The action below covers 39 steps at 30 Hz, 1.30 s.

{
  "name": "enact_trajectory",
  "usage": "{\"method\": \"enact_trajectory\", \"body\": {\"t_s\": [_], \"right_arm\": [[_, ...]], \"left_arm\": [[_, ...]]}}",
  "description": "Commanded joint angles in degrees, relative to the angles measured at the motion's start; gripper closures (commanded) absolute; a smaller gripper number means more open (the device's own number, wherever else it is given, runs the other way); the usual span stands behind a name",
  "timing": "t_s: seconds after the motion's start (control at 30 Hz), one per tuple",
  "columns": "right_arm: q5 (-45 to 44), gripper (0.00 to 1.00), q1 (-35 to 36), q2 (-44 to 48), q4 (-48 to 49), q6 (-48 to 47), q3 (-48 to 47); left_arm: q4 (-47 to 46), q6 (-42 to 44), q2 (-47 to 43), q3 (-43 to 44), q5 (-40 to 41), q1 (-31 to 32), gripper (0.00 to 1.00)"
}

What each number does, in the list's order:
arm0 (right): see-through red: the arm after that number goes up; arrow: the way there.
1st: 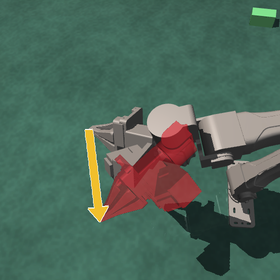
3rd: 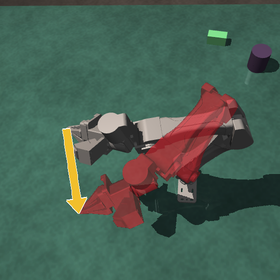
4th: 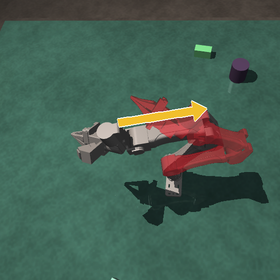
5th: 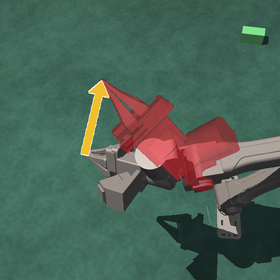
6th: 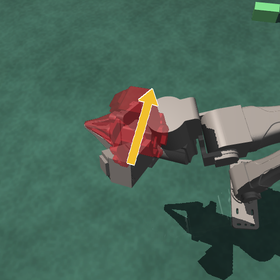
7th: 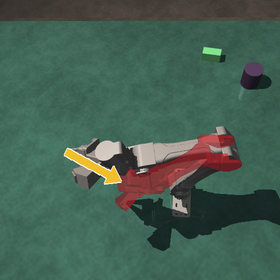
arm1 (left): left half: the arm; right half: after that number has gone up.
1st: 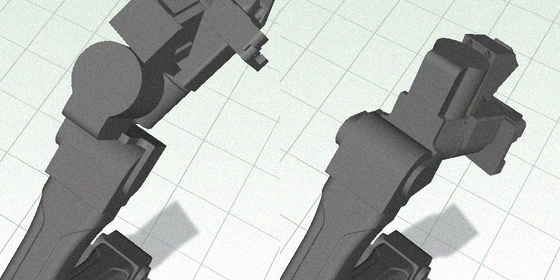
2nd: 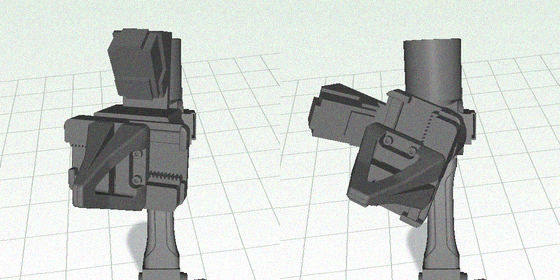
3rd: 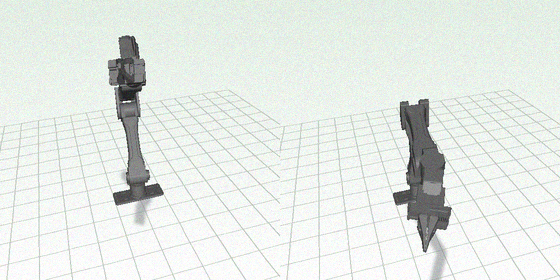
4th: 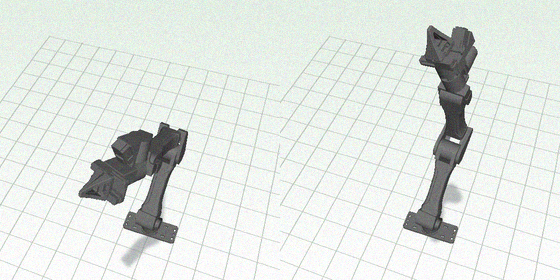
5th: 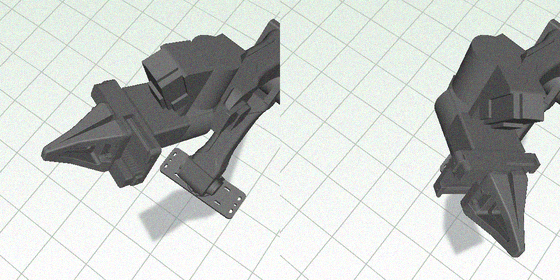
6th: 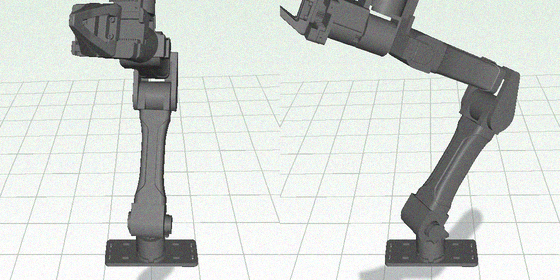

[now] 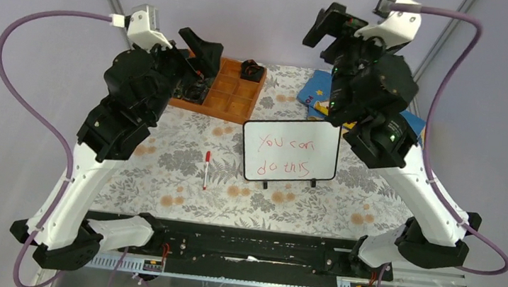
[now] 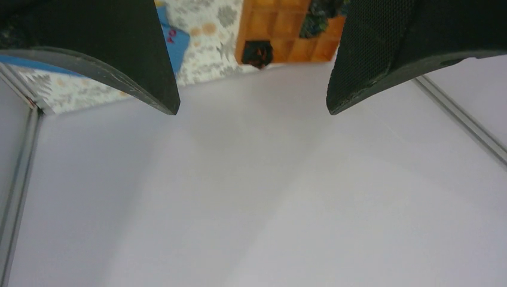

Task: Write a sentence on the whiteboard
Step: Reset both arms

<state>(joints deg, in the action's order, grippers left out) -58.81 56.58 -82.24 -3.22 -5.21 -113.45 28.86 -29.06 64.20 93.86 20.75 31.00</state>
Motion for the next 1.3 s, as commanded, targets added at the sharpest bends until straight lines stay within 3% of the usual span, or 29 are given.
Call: {"method": "enact_trajectory", "body": {"t_s": [0.0,0.1,0.2,0.23,0.3,0.47,0.67,0.93,1.07,1.27], "right_arm": [[3.51,0.02,-0.22,-2.32,7.76,-9.71,-8.01],[5.09,0.03,3.93,0.70,18.13,-20.87,-0.81],[6.08,0.00,11.49,6.02,42.29,-40.63,15.77],[5.89,0.00,13.79,7.30,45.24,-44.41,19.38],[4.56,0.00,16.72,10.61,42.85,-44.90,25.03],[5.44,0.00,17.25,23.35,18.37,-25.38,33.12],[-2.68,0.00,17.16,33.10,16.03,-26.61,39.11],[-1.36,0.00,17.16,35.50,15.69,-19.42,32.37],[-0.98,0.00,17.16,29.37,17.10,-19.67,22.67],[-0.79,0.00,17.16,20.05,5.36,-14.36,10.82]], "left_arm": [[1.74,7.82,2.46,7.23,3.38,4.96,0.01],[1.20,12.58,3.09,11.08,4.09,8.58,0.01],[-1.28,15.80,1.29,9.65,6.60,10.23,0.01],[-2.21,16.13,0.61,8.59,7.12,10.37,0.01],[-2.99,16.83,-0.63,7.18,7.48,10.67,0.01],[-6.97,20.03,-5.13,0.92,9.35,12.42,0.01],[-8.33,22.99,-8.45,-2.73,11.28,13.53,0.01],[-9.44,21.48,-7.55,0.02,7.31,13.48,0.01],[-10.09,20.71,-6.73,1.06,5.98,13.55,0.01],[-10.14,18.90,-6.63,0.84,4.85,13.50,0.01]]}}
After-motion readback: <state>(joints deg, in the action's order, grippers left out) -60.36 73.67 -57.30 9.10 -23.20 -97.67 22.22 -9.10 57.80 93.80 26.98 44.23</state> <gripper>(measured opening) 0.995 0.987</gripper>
